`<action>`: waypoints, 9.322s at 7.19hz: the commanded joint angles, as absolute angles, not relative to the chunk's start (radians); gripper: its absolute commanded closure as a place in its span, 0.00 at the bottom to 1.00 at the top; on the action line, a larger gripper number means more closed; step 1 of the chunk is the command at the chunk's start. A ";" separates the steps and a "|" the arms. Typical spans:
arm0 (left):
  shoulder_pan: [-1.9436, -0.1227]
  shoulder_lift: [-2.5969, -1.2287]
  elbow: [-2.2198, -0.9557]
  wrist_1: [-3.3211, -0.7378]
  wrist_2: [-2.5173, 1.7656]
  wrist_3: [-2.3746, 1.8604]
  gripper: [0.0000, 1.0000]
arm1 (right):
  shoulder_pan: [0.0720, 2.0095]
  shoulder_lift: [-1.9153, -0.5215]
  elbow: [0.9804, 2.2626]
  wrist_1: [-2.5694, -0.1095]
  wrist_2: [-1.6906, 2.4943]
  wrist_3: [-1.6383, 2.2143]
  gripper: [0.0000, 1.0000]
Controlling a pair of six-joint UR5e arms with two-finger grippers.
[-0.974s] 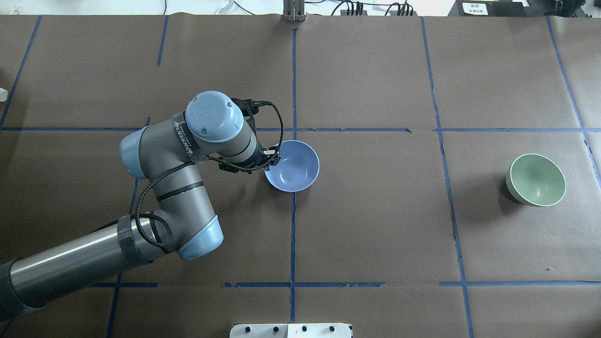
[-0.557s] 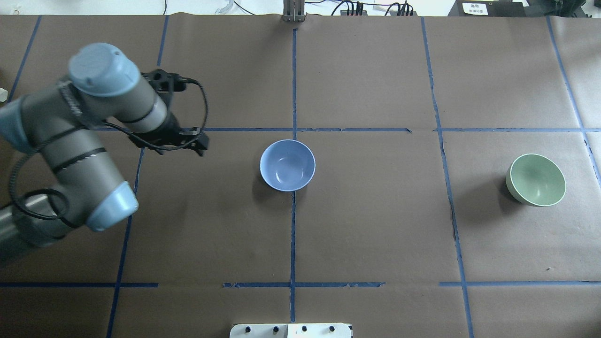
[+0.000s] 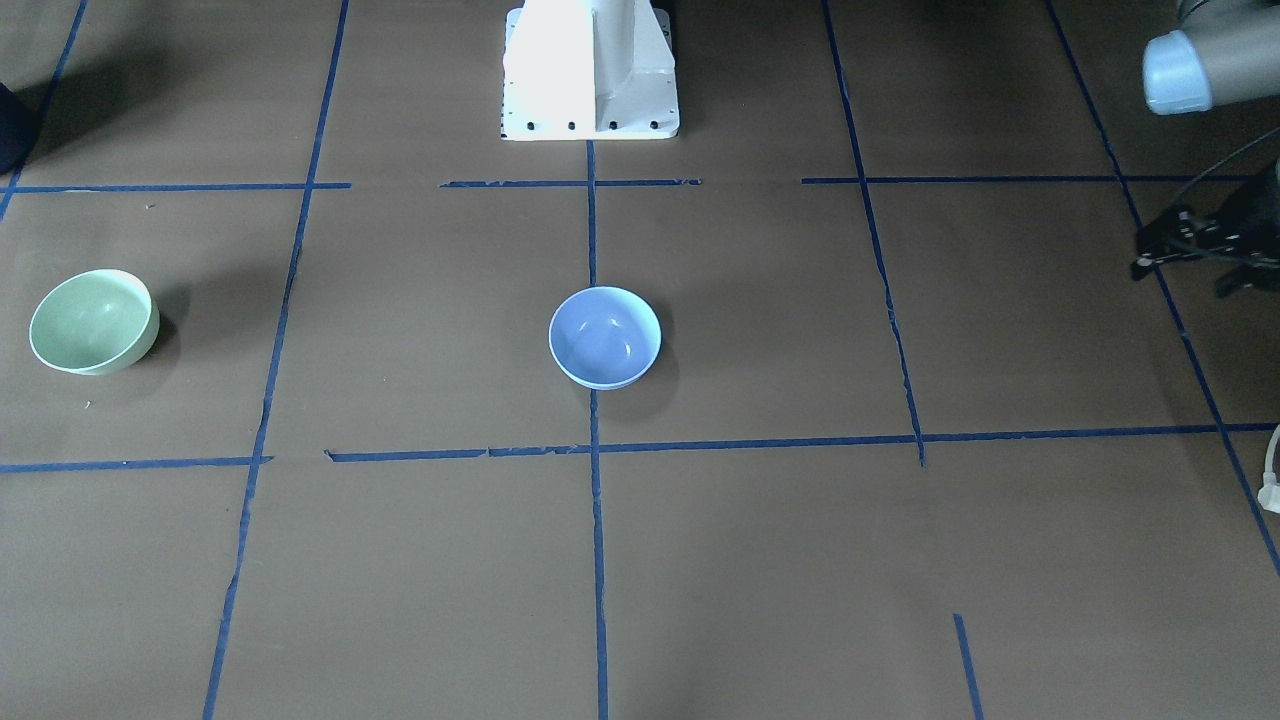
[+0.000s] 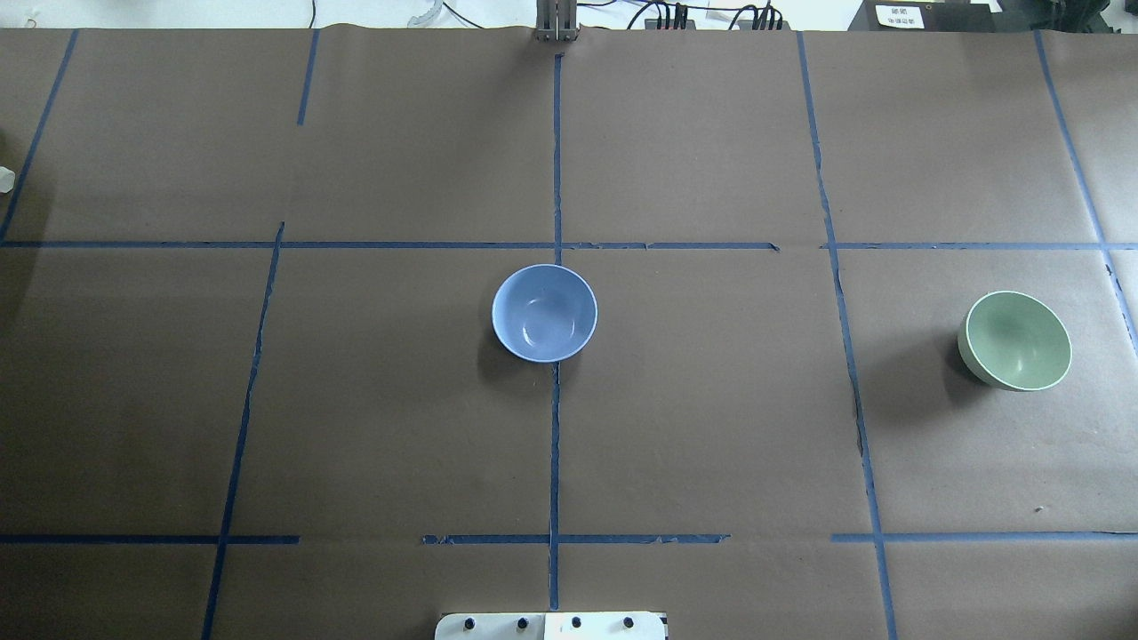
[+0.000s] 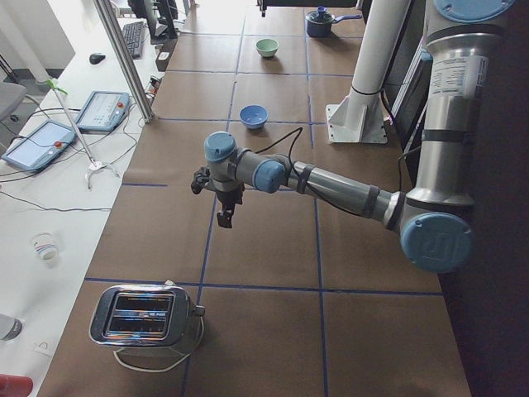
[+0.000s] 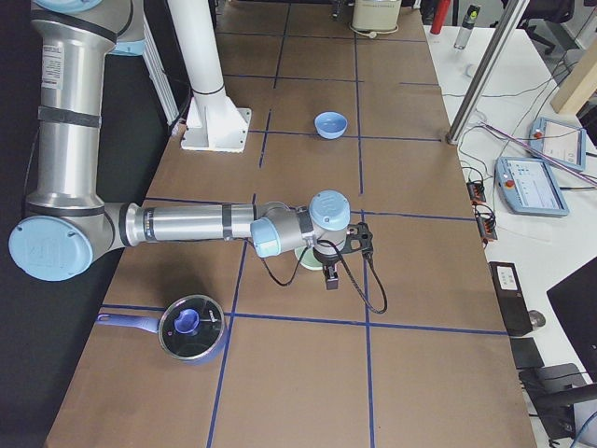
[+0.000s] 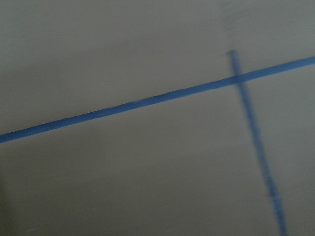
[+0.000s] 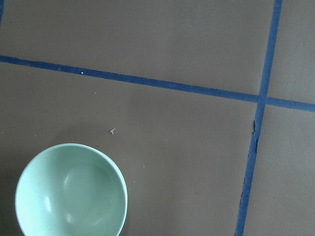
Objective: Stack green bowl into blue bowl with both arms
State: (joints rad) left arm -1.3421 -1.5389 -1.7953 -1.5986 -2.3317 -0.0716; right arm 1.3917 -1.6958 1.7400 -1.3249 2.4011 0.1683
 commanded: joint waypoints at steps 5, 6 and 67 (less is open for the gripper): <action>-1.574 -1.422 -1.763 -1.494 -2.418 0.222 0.00 | 1.165 -1.720 1.602 -0.916 2.297 0.627 0.02; -1.574 -1.424 -1.758 -1.499 -2.419 0.222 0.00 | 1.116 -1.707 1.550 -0.813 2.287 0.714 0.02; -1.543 -1.437 -1.735 -1.500 -2.373 0.089 0.00 | 1.532 -1.654 1.655 -1.523 2.370 -0.034 0.00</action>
State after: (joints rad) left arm -1.5432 -1.4368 -1.7352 -1.5006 -2.3732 0.0890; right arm 1.5331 -1.6536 1.6550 -1.5232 2.3700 -0.0339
